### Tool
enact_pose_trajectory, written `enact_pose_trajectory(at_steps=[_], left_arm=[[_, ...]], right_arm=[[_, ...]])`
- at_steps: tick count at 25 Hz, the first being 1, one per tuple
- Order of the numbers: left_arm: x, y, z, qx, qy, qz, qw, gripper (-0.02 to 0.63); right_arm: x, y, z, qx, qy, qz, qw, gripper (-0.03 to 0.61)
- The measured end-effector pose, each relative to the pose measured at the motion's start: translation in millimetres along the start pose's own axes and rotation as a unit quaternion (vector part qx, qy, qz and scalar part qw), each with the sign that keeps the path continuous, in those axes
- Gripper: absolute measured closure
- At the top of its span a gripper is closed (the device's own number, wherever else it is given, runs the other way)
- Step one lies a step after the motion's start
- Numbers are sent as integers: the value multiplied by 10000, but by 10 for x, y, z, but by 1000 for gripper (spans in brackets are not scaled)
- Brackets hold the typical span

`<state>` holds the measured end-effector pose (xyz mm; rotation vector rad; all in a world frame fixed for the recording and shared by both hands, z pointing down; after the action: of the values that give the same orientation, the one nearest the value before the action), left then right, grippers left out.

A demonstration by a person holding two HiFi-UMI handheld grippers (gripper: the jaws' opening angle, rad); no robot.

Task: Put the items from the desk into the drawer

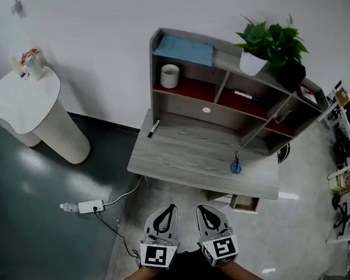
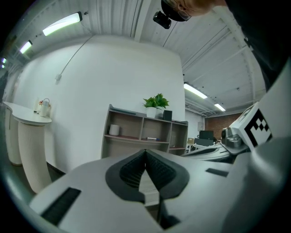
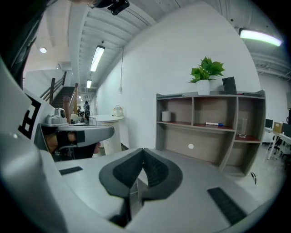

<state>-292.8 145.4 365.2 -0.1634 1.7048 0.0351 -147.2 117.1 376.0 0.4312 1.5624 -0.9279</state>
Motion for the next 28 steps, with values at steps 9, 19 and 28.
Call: enact_pose_trajectory(at_steps=[9,19,28], left_arm=[[20,-62,-301,81,173,203,9996,601],[-30,-71,-467,469,371,156,9981,601],[-163,-364,-776,970,145,-228,9949,601]], right_arm=[[59,-308,-42,-8,144,-131,9998,560],[19,-527,19,392,-22,-268,9989,560],[104,-1279,300,1063,-207,-417,9932,560]])
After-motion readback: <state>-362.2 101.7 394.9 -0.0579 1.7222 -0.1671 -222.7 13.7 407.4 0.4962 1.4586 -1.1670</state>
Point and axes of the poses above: the fingertips, and each gripper's own axes: y backward along the fingers, z to its right, x out of its top, the point moved 7 cm from there along y, backward along the fingers, and after that the axes turned 9 degrees about x, right-handed, at the moved point
